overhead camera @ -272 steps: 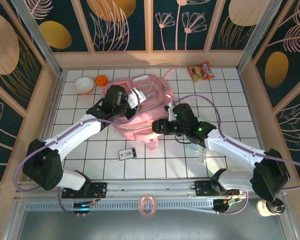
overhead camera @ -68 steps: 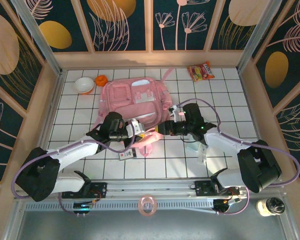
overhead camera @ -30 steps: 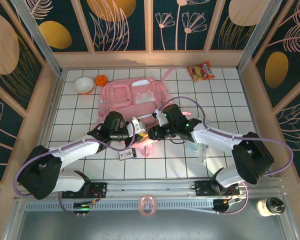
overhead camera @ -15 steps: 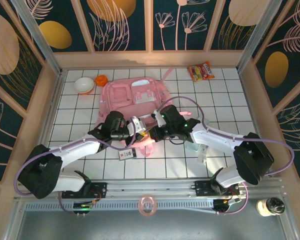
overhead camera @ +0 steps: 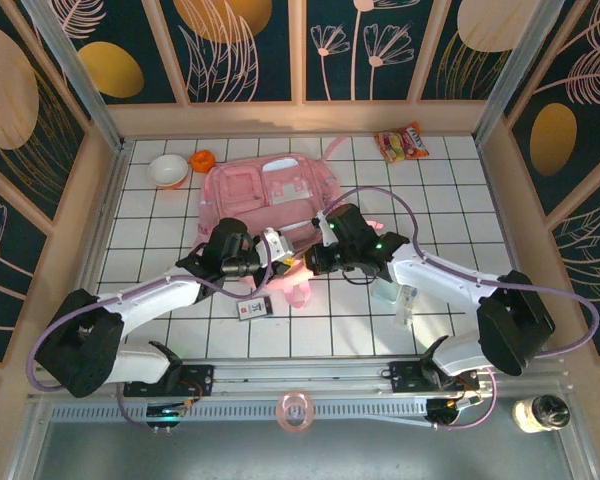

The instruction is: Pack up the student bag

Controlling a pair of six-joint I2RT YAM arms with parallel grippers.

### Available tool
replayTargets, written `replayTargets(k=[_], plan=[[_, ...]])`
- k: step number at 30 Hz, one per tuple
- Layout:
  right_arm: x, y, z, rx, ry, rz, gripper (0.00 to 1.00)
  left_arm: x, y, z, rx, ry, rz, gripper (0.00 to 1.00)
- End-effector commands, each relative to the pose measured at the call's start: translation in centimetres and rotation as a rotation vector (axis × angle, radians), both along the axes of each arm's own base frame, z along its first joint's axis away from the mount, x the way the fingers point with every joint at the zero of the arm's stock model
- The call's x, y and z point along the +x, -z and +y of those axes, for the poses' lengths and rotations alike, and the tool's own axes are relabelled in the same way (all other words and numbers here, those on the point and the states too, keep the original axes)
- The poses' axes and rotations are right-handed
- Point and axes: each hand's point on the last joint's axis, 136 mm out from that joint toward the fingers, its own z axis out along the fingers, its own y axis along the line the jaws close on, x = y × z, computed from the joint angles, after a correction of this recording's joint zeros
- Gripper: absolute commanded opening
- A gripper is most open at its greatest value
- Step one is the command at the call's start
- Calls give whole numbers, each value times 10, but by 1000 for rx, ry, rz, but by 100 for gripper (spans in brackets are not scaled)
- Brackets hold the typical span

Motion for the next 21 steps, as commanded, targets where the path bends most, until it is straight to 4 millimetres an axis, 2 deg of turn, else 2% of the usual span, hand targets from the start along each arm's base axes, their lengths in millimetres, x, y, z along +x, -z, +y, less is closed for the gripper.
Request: replayTargets(k=[1,4,10,15,17,18,21], plan=[[9,37,-43,-191,106,31,0,1,-43,-7,-109,38,-67,0],[-10,29,-15,-82,-21,36,2,1,-47,-11,-132,48,-61,0],[-16,41,-12,-60,-32,70,25,1,-57,-16,-183,59,-50,0],[-13,42,-11,-51,-23,58,28,0,-62,-17,-208,61,-48,0],[-13,44,-11,-51,-21,61,28,0,-64,-17,-215,62,-46,0],[-14,45,-11,-53,-21,63,24,0,-64,-17,-220,59,-45,0],[-14,46,-13,-61,-15,60,6,4,-64,-16,-222,36,-45,0]])
